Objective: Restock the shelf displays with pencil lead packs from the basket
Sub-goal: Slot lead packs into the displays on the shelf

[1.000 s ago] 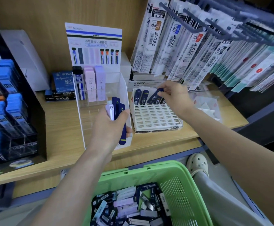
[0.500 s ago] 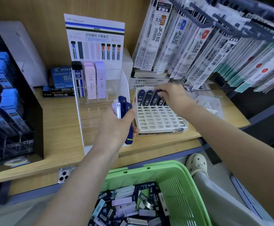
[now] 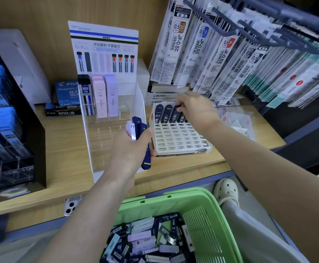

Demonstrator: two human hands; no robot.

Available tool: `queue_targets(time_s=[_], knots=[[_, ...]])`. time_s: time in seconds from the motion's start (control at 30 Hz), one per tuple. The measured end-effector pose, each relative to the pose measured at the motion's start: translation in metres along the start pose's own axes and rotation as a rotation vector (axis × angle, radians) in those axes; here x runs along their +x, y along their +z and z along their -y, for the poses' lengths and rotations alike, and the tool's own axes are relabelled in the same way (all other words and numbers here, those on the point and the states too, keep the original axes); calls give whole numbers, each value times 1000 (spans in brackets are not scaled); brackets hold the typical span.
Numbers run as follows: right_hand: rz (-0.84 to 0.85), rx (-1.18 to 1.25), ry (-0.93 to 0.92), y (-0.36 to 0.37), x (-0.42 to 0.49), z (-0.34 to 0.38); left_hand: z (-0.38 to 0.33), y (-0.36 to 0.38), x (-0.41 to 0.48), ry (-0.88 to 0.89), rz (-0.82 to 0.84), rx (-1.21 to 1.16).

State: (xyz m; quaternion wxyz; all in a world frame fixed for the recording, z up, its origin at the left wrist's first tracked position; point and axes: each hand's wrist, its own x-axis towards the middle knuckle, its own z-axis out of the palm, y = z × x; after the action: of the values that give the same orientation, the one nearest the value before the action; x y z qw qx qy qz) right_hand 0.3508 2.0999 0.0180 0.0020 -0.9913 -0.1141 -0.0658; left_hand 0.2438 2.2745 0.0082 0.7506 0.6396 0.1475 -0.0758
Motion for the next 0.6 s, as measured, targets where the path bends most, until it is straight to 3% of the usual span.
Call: queue_targets(time_s=[0.07,0.2,0.3,0.6], knots=[[54,-17,-16,-3,4,-1,0,0,0,-3,11,0],[88,280,115,-10,7,-5,0,1,-2,-1,28,-2],[89,351,136,-9,6,-8,2,1,-1,-8,25,-3],[-2,52,-6,3,-3,-6,2,2,1,-16,28,-43]])
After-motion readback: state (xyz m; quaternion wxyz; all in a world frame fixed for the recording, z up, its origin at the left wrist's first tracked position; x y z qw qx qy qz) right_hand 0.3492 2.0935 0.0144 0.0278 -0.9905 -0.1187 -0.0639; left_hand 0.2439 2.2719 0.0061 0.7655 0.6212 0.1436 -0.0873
